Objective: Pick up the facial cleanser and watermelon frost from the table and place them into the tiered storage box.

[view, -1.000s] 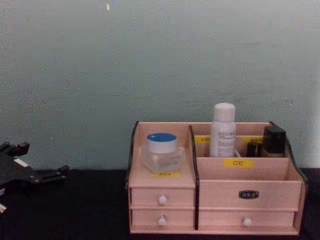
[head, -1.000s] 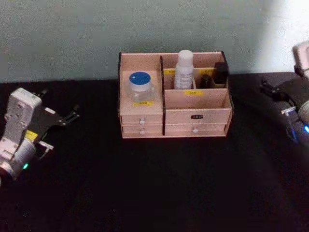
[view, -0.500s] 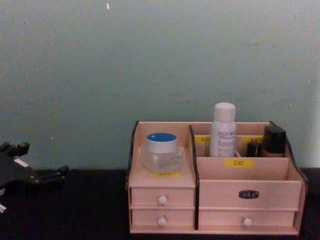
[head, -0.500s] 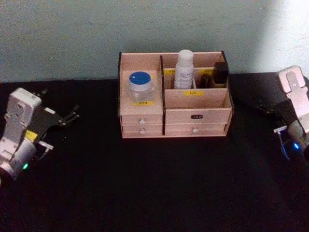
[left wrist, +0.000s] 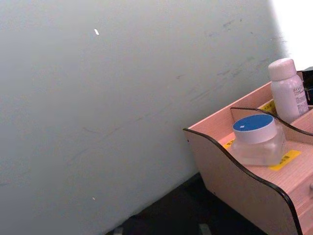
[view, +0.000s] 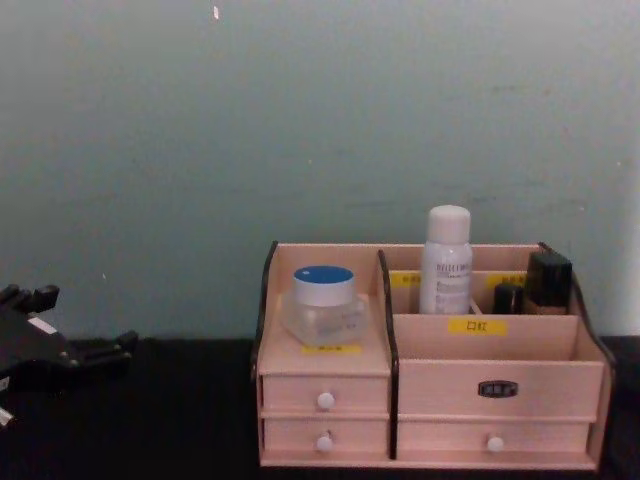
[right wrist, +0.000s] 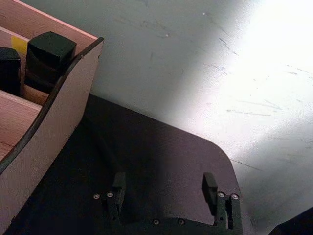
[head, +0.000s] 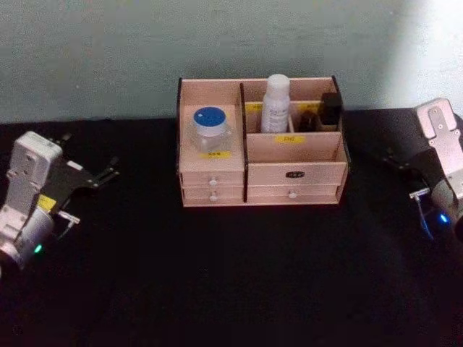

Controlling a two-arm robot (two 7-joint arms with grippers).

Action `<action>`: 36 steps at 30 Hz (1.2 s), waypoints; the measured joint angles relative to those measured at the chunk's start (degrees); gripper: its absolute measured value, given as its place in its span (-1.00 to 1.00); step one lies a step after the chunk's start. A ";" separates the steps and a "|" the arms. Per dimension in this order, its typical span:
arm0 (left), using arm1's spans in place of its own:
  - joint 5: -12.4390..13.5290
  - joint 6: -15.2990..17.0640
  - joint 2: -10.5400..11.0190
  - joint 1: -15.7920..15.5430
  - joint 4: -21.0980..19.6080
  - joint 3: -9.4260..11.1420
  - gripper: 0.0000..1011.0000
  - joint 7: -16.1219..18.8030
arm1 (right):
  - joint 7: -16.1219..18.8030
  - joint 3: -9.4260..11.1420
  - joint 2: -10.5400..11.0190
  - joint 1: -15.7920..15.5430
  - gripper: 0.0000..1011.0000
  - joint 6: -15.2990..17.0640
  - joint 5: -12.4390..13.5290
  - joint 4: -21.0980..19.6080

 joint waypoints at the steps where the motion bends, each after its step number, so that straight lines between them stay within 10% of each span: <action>1: 0.00 0.00 0.00 0.00 0.00 0.00 0.98 0.00 | 0.00 -0.01 0.00 0.00 0.98 0.00 0.00 -0.01; 36: 0.00 0.00 0.00 0.00 0.00 0.00 0.98 0.00 | -0.07 -0.12 0.09 -0.01 0.98 -0.02 -0.05 -0.16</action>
